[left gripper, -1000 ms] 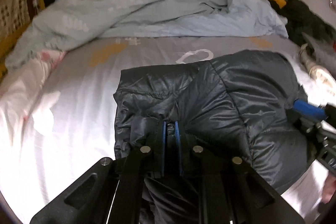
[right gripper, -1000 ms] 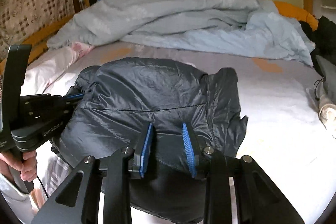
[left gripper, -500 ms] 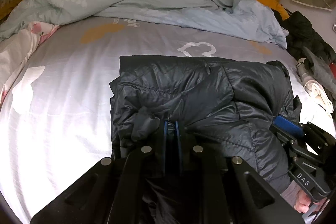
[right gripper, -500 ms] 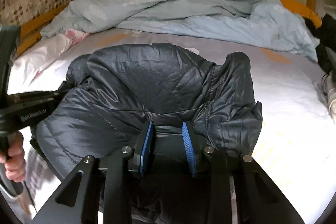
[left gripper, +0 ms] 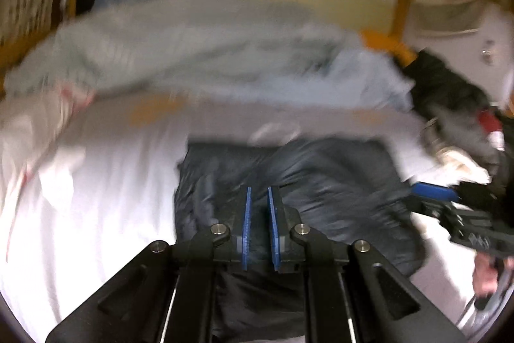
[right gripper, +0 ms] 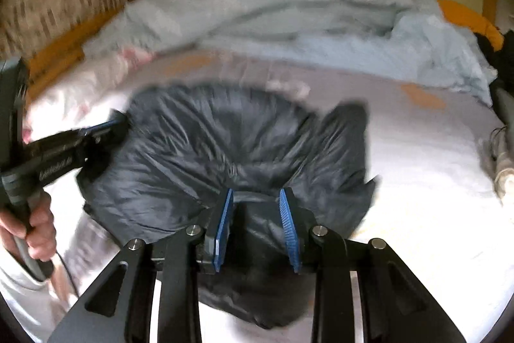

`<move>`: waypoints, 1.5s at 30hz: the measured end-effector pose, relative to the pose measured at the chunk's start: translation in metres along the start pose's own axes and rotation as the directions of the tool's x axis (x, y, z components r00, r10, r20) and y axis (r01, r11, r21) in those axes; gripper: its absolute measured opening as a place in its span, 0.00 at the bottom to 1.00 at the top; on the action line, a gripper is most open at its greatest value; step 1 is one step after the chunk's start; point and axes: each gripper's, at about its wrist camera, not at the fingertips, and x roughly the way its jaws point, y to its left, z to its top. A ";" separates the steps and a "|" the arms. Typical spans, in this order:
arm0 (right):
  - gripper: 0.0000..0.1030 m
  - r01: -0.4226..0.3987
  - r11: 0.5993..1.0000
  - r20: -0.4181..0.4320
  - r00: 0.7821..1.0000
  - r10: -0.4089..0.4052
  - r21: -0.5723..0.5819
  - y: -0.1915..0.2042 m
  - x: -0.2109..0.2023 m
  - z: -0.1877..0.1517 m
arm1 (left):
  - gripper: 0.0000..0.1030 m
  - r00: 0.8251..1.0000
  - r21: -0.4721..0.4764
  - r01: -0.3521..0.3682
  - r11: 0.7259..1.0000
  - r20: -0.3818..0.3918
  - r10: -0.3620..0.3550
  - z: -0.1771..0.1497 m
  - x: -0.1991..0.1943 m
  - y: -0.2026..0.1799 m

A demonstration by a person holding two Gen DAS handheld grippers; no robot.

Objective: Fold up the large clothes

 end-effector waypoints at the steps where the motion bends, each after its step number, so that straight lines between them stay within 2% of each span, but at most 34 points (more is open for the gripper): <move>1: 0.40 0.009 1.000 0.009 1.000 -0.009 -0.009 -0.004 -0.008 0.007 | 0.12 0.999 0.017 0.028 0.999 0.029 -0.029 0.004 -0.010 -0.008; 3: 0.52 0.007 1.000 -0.004 1.000 -0.007 -0.004 -0.011 -0.013 0.021 | 0.18 0.998 0.037 0.058 0.998 0.014 -0.058 0.008 -0.016 -0.020; 4: 0.52 -0.012 1.000 -0.038 0.999 0.013 0.020 -0.016 -0.010 0.029 | 0.22 0.999 0.046 0.042 0.998 -0.024 -0.041 0.007 -0.012 -0.025; 6: 0.52 -0.118 0.989 -0.108 0.986 0.128 0.093 -0.026 0.004 0.042 | 0.23 0.997 0.071 -0.019 0.997 -0.076 0.024 -0.001 0.002 -0.030; 7: 0.52 -0.142 0.983 -0.135 0.978 0.157 0.119 -0.028 0.012 0.046 | 0.24 0.992 0.088 -0.068 0.994 -0.103 0.077 -0.007 0.012 -0.029; 9: 0.52 -0.101 0.987 -0.203 0.971 0.124 0.122 -0.027 0.034 0.051 | 0.23 0.976 0.099 -0.129 0.987 -0.164 0.144 -0.017 0.032 -0.022; 10: 0.53 -0.074 0.993 -0.240 0.966 0.095 0.094 -0.023 0.048 0.053 | 0.23 0.971 0.090 -0.134 0.987 -0.186 0.149 -0.019 0.039 -0.017; 12: 0.59 -0.073 0.995 -0.319 0.943 0.089 0.063 -0.016 0.080 0.052 | 0.23 0.968 0.066 -0.127 0.990 -0.212 0.138 -0.020 0.045 -0.009; 13: 0.61 -0.063 0.997 -0.334 0.940 0.076 0.049 -0.014 0.090 0.052 | 0.23 0.965 0.051 -0.136 0.989 -0.217 0.144 -0.019 0.045 -0.005; 15: 0.66 -0.016 0.999 -0.316 0.948 0.026 0.037 -0.010 0.104 0.051 | 0.23 0.963 0.021 -0.171 0.985 -0.208 0.171 -0.021 0.048 0.006; 16: 0.73 0.013 0.999 -0.299 0.954 0.000 0.042 -0.009 0.104 0.048 | 0.23 0.960 0.006 -0.176 0.984 -0.222 0.173 -0.023 0.055 0.011; 20: 0.74 0.036 0.999 -0.219 0.975 -0.027 0.039 -0.003 0.105 0.033 | 0.23 0.959 -0.045 -0.146 0.988 -0.253 0.130 -0.026 0.061 0.017; 24: 0.77 -0.003 0.998 -0.246 0.969 0.020 0.070 -0.015 0.112 0.033 | 0.23 0.955 -0.016 -0.156 0.988 -0.258 0.146 -0.030 0.066 0.012; 26: 0.77 0.007 0.998 -0.272 0.962 0.010 0.060 -0.015 0.106 0.038 | 0.23 0.958 -0.041 -0.134 0.990 -0.260 0.119 -0.030 0.064 0.015; 28: 0.76 -0.002 0.996 -0.272 0.962 0.027 0.090 -0.014 0.091 0.042 | 0.23 0.958 -0.065 -0.117 0.991 -0.269 0.095 -0.029 0.063 0.020; 30: 0.76 -0.072 0.992 -0.239 0.966 0.095 0.105 -0.008 0.065 0.042 | 0.23 0.958 -0.078 -0.105 0.991 -0.274 0.080 -0.028 0.061 0.023; 33: 0.76 -0.078 0.994 -0.196 0.976 0.091 0.074 0.003 0.038 0.028 | 0.23 0.958 -0.083 -0.104 0.991 -0.275 0.077 -0.026 0.061 0.023; 35: 0.76 -0.095 0.993 -0.222 0.969 0.108 0.069 0.009 0.041 0.009 | 0.23 0.958 -0.077 -0.107 0.991 -0.274 0.082 -0.026 0.061 0.023; 40: 0.78 -0.051 0.998 -0.185 0.981 0.059 0.046 0.010 0.067 -0.030 | 0.23 0.958 -0.046 -0.093 0.995 -0.275 0.077 -0.026 0.057 0.017; 43: 0.82 -0.012 1.000 -0.174 0.985 0.013 0.011 0.018 0.077 -0.031 | 0.23 0.955 -0.023 -0.119 0.993 -0.275 0.108 -0.026 0.060 0.014; 45: 0.83 -0.014 1.000 -0.200 0.980 0.015 0.006 0.019 0.078 -0.026 | 0.23 0.955 -0.028 -0.120 0.992 -0.277 0.107 -0.026 0.061 0.014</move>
